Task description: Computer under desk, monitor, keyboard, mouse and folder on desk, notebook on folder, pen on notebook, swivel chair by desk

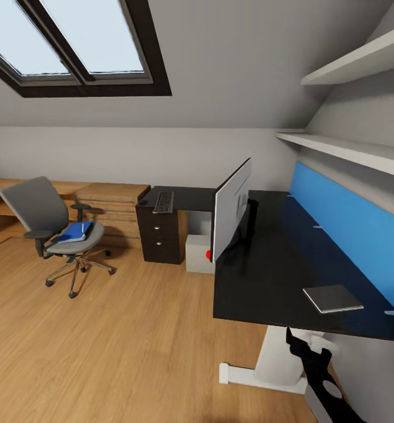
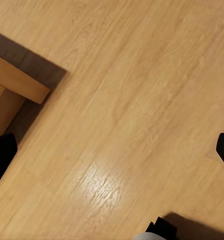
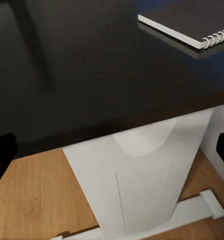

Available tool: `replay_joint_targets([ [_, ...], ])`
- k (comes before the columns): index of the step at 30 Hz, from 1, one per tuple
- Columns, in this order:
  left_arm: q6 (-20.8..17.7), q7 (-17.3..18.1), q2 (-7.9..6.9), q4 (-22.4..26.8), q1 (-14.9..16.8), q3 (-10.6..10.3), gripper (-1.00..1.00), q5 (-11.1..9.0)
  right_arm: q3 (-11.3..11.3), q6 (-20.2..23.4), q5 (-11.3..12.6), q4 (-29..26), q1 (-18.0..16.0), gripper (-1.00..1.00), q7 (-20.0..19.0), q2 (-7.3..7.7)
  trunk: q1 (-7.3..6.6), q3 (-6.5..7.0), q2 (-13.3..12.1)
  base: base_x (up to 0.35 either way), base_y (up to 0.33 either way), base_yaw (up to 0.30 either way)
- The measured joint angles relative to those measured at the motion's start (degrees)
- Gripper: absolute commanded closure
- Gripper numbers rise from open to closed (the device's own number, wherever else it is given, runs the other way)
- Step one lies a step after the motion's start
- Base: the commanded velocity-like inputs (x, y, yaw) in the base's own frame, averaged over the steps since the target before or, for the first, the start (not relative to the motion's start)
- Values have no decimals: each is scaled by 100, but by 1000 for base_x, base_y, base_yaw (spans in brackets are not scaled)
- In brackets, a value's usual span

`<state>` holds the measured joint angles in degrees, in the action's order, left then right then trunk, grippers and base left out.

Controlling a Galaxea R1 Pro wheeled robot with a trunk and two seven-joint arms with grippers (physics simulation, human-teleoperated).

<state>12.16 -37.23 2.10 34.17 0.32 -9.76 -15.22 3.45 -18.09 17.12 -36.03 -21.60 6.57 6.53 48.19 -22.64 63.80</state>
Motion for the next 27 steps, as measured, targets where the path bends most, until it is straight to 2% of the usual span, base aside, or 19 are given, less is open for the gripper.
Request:
replay_joint_targets([
  [3, 2, 0, 1, -4, 1, 1, -100, 0, 5, 319, -7, -452, 107, -100, 51, 2, 0, 0, 0, 0, -1, 0],
  [4, 9, 0, 12, -7, 0, 1, -100, 0, 8, 744, -17, -1096, 317, -100, 217, 6, 0, 0, 0, 0, 0, 0],
  [7, 12, 0, 22, -8, 0, 0, -100, 0, 9, 1033, -14, -1579, 480, -100, 399, 5, 0, 0, 0, 0, 0, 0],
  [10, 15, 6, 30, -8, 0, -5, -100, 0, 9, 1505, -16, -2462, 781, -100, 733, 3, 0, 0, 0, 0, 0, 0],
  [12, 15, 7, 30, -9, 0, -6, -100, 0, 8, 1578, -15, -2593, 821, -100, 774, 3, 0, 0, 0, 0, 0, 0],
  [13, 16, 8, 31, -9, 0, -7, -100, 0, 6, 1781, -7, -2878, 889, -100, 853, 3, 0, 0, 0, 0, 0, 0],
  [16, 16, 9, 36, -9, 0, -7, -100, 0, 30, 2051, 14, -3156, 935, -100, 910, 3, 0, 0, 0, 0, 0, 0],
  [20, 19, 9, 39, -12, 0, -13, -100, 3, 173, 2276, 6, -3303, 954, -100, 934, 0, 0, 0, 0, 0, -6, 0],
  [22, 23, 10, 39, -16, 0, -25, -100, 13, 346, 2417, -16, -3374, 956, -100, 948, -2, 0, 0, 0, 23, -141, 0],
  [25, 24, 13, 36, -21, 0, -31, -100, 15, 405, 2462, -28, -3403, 938, -100, 990, 14, -1, 0, 0, 75, -228, 0],
  [27, 24, 17, 39, -28, 0, -35, -100, 20, 431, 2510, -50, -3395, 842, -100, 1172, 58, -1, 1, 0, 122, -285, 0],
])
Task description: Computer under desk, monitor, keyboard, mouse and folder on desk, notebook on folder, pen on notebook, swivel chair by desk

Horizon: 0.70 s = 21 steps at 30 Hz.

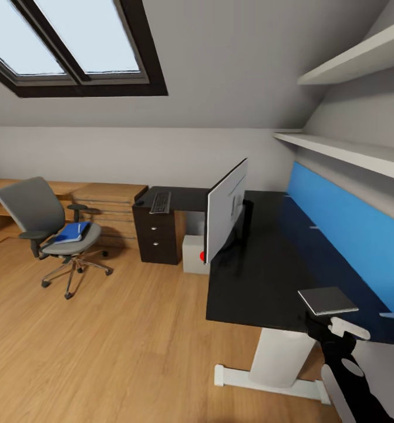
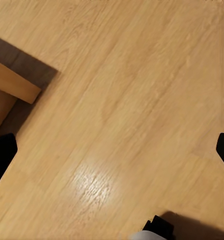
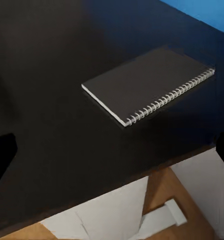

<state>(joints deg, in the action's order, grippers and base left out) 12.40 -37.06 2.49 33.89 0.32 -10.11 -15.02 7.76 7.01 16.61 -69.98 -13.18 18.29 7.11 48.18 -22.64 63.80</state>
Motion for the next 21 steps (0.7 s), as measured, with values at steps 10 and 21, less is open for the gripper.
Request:
replay_joint_targets([
  [10, 0, 2, 1, -19, 0, -9, -100, 6, -11, 340, -450, 250, -808, -100, 406, 47, 0, 0, 0, 134, -304, 0],
  [21, 1, 2, 10, -25, 0, -9, -100, 6, -17, 282, -843, 2332, -2150, -100, 460, 59, 0, 0, 0, 128, -275, 0],
])
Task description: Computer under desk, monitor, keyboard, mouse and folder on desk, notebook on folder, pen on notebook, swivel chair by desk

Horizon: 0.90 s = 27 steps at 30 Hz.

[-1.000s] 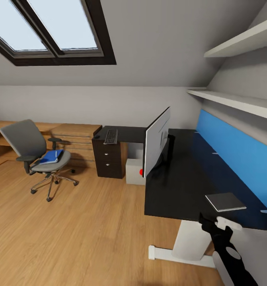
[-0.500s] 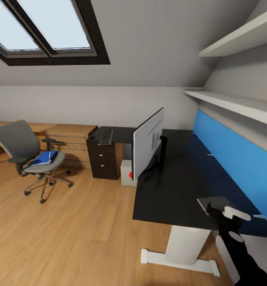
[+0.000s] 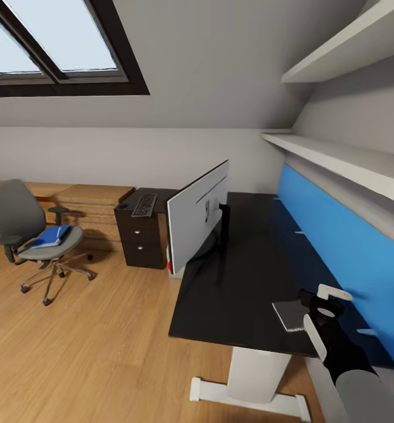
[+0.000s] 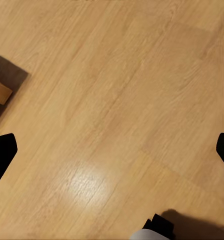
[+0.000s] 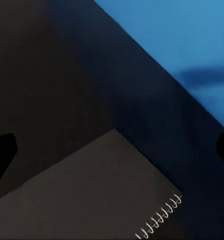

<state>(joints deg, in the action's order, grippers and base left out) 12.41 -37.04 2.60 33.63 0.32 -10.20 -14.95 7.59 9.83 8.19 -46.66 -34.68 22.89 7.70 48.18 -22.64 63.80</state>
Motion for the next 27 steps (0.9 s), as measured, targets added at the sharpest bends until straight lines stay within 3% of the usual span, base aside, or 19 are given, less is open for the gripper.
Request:
replay_joint_targets([
  [9, 16, -1, 8, 2, 0, -6, -100, 3, -9, -748, -88, 1786, -850, -100, -24, 11, 1, 0, 0, 107, -118, 0],
  [14, 64, -1, 9, 14, 0, -7, -100, 4, -9, -1004, -243, 2374, -1134, -100, -44, 23, 1, 0, 1, 48, -16, 0],
  [27, 123, 18, 9, 10, 0, -178, -100, -1, 34, -1108, -232, 2645, -1247, -100, -37, -43, -1, -1, 1, 289, -1, 0],
])
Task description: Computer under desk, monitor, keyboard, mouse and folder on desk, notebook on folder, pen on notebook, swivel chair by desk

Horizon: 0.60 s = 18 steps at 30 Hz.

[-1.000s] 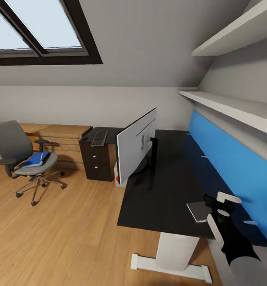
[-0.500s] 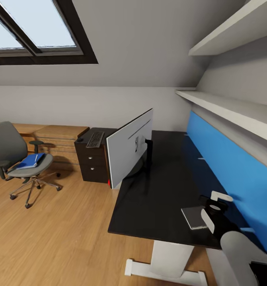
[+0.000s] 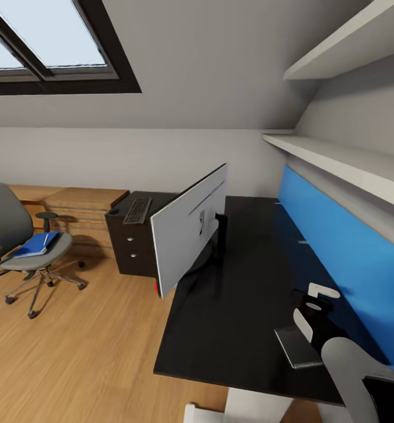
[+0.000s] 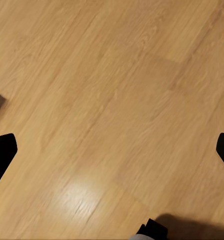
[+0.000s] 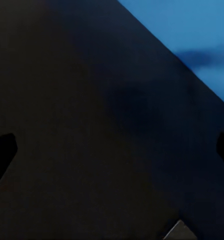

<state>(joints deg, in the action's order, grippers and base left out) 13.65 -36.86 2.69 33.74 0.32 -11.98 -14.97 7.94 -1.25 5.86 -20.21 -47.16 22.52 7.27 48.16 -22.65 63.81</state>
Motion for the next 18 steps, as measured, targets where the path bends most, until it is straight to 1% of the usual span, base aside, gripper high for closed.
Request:
replay_joint_targets([
  [5, 0, -1, 3, -1, 0, -10, -100, -5, -2, -12, -9, 8, -1, -100, -4, -24, 1, 0, 0, 157, 13, 0],
  [6, 1, -2, 4, -1, 0, -11, -100, -6, -4, -13, -10, 9, -1, -100, -5, -26, 1, 0, 0, 0, 0, 0],
  [8, -3, -21, 50, 64, 0, -21, -100, -15, -27, 45, -46, -54, 25, -100, -71, 39, 3, 0, 0, 0, 0, 0],
  [12, 8, -15, 79, 193, 0, -12, -100, -8, -26, 161, -47, -21, 25, -100, -184, 2, 3, 0, 0, 0, 0, 0],
  [14, 11, -2, 101, 198, 0, -4, -100, -9, -27, 117, -49, 0, 25, -100, -133, -30, 46, -35, 78, 0, 0, 0],
  [18, 15, 13, 145, 192, 0, 9, -100, -8, -32, 4, -52, 21, 25, -100, -76, -43, 134, -107, 239, 0, 0, 0],
])
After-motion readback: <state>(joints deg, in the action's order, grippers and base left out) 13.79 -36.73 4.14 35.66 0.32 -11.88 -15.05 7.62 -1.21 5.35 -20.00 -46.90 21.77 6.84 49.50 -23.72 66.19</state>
